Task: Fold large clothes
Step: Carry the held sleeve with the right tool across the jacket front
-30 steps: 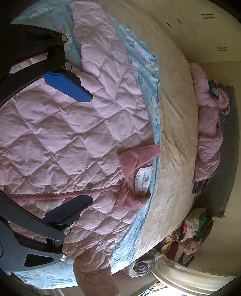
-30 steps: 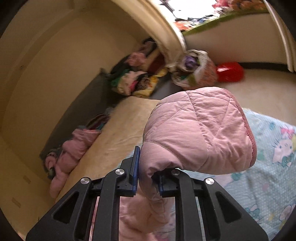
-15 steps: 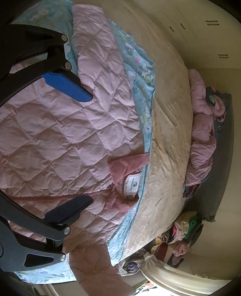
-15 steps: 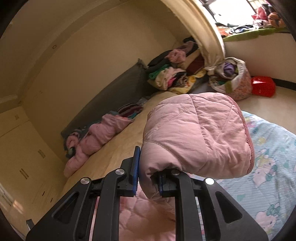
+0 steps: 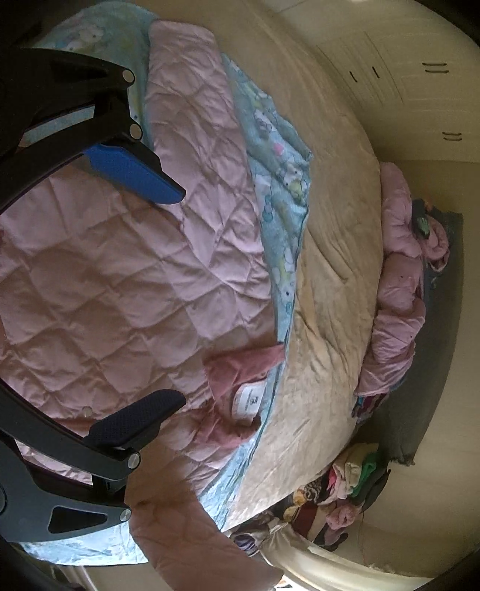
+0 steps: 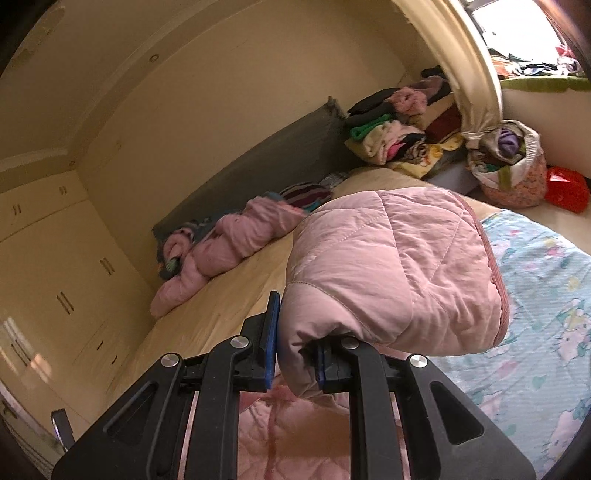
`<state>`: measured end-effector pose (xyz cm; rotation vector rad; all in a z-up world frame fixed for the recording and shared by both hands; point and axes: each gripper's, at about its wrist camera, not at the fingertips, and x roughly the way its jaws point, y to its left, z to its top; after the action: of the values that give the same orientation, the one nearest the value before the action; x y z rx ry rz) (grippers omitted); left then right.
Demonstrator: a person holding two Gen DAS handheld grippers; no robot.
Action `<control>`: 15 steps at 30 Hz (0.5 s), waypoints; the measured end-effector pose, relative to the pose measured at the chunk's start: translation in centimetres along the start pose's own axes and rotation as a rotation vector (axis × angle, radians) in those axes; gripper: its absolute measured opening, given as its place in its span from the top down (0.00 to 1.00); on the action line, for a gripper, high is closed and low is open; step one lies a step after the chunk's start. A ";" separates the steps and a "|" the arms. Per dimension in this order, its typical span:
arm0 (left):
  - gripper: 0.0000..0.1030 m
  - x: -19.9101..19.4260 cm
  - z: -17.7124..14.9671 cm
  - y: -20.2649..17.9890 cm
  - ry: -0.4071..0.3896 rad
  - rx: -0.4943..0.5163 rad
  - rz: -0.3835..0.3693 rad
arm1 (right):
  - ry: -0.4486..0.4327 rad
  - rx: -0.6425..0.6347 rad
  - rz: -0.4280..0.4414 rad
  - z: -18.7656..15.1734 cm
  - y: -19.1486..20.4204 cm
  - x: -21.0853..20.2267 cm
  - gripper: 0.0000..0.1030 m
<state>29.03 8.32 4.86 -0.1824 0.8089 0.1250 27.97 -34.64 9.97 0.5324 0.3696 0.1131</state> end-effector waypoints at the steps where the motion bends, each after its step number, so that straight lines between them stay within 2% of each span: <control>1: 0.09 0.0 0.0 0.3 0.002 0.001 0.002 | 0.006 -0.010 0.003 -0.3 0.6 0.5 0.85; 7: 0.09 0.1 0.3 1.9 0.009 -0.004 -0.004 | 0.048 -0.030 0.028 -1.9 3.3 3.7 0.85; 15: 0.09 1.0 0.3 3.1 0.023 -0.028 -0.032 | 0.116 -0.079 0.035 -5.9 6.3 7.6 0.85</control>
<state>29.37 11.50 3.97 -0.2232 0.8268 0.1039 32.75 -24.88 6.12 0.4552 0.4674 0.1924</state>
